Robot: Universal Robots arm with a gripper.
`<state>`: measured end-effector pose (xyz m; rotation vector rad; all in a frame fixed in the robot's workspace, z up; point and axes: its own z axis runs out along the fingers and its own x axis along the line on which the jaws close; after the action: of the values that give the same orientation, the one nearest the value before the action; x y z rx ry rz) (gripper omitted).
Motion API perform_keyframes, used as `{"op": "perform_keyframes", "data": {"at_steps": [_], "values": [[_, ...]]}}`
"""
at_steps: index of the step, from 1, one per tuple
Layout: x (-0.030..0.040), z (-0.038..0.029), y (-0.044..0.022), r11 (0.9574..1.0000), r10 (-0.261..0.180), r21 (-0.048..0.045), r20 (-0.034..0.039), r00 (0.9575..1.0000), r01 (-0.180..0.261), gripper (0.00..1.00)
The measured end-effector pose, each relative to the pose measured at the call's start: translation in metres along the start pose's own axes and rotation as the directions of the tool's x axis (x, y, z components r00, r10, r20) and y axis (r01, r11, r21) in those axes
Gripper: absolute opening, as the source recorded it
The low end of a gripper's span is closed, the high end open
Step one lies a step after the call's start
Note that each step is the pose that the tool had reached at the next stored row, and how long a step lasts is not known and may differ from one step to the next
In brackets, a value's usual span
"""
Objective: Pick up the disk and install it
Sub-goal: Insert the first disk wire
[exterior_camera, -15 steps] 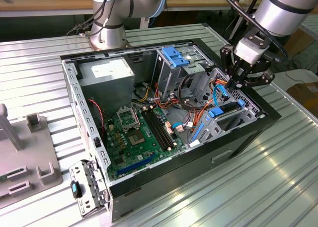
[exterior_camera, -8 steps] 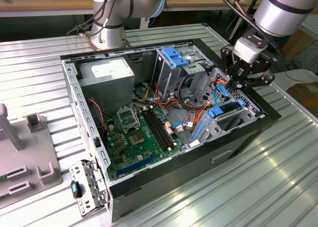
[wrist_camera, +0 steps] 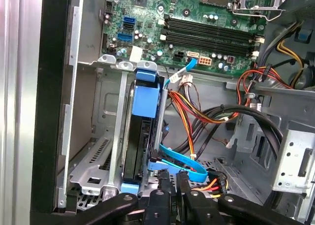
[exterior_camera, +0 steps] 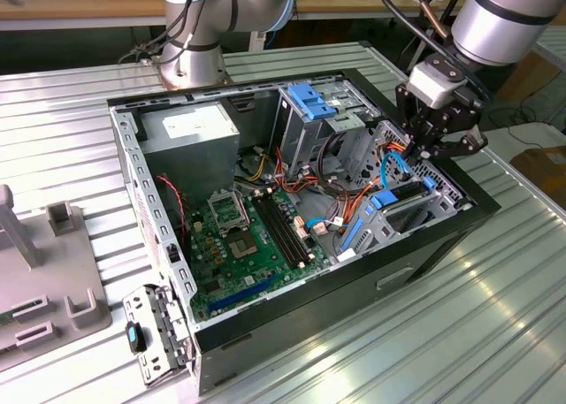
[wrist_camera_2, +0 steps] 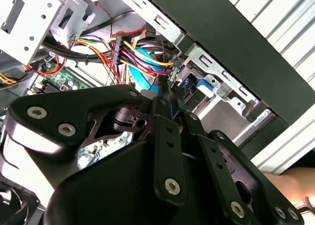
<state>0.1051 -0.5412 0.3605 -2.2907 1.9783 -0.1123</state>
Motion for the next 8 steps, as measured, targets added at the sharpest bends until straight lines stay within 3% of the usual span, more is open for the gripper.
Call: {"op": "perform_keyframes", "data": {"at_steps": [8], "values": [[-0.0016,-0.0011,0.0111,0.9998,0.021,0.0004,-0.0029,0.9998,-0.021,0.18]]}}
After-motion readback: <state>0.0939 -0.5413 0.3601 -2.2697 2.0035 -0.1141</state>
